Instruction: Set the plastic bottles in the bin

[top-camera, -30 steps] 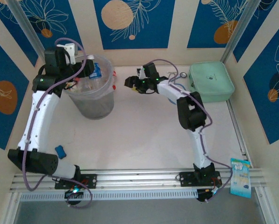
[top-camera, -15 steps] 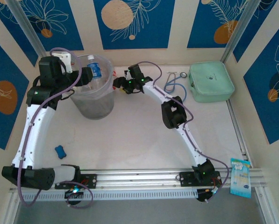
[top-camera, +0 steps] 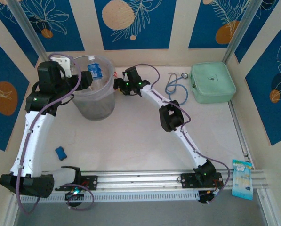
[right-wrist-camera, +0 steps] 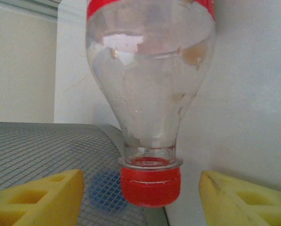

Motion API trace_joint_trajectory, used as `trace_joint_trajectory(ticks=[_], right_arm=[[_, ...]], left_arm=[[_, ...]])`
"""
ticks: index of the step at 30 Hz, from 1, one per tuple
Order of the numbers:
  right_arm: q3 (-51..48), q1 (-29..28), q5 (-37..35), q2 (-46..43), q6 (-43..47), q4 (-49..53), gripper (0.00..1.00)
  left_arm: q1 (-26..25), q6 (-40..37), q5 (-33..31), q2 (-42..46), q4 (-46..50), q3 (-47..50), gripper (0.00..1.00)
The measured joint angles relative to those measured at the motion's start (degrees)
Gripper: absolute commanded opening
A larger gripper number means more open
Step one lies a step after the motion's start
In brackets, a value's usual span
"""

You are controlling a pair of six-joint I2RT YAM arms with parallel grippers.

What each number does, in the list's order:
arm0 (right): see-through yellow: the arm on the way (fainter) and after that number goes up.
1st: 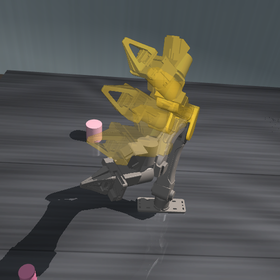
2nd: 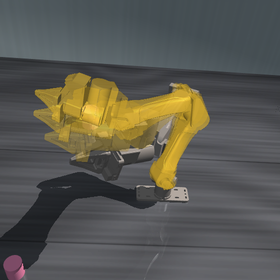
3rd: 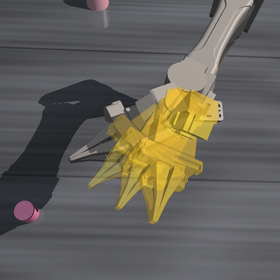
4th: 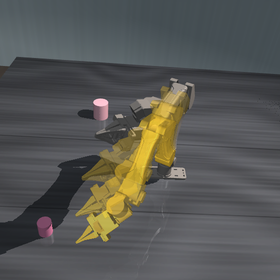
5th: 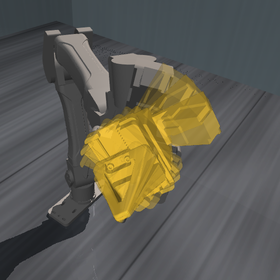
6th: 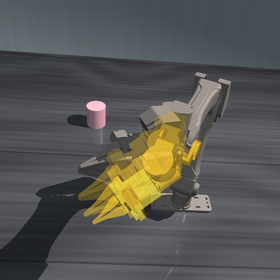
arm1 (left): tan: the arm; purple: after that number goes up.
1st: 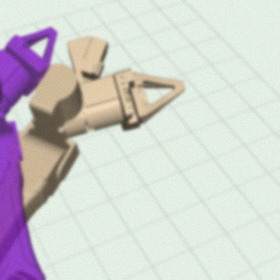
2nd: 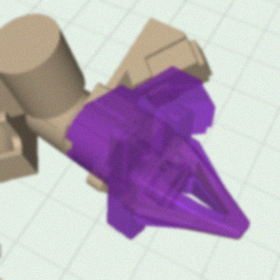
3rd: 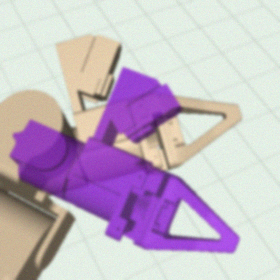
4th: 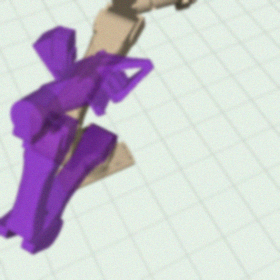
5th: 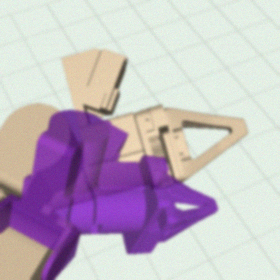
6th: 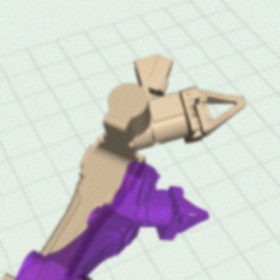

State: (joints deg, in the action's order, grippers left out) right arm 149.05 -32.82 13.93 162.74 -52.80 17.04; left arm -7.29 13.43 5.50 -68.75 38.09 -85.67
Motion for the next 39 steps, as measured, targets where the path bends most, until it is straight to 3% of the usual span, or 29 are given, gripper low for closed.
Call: trace_joint_trajectory(ticks=[10,15,28,33,39], right_arm=[[0.7,-0.1,-0.3,0.9,-0.2,-0.3,0.60],[0.8,-0.2,-0.7,1.2,1.0,0.2,0.49],[-0.1,0.4,-1.1,1.0,4.3,1.4,0.30],[-10.3,2.0,-0.4,-5.8,8.5,1.9,0.25],[-32.8,6.1,-0.4,-22.6,13.2,-0.8,0.23]], left_arm=[[0.0,0.0,0.0,0.0,-1.3,0.7,0.85],[0.0,0.0,0.0,0.0,-1.5,0.8,0.85],[0.0,0.0,-0.5,0.0,-1.7,1.4,0.86],[0.0,0.2,-0.7,0.0,-1.7,2.4,0.86],[0.0,2.3,0.1,0.0,-2.1,2.6,0.85]])
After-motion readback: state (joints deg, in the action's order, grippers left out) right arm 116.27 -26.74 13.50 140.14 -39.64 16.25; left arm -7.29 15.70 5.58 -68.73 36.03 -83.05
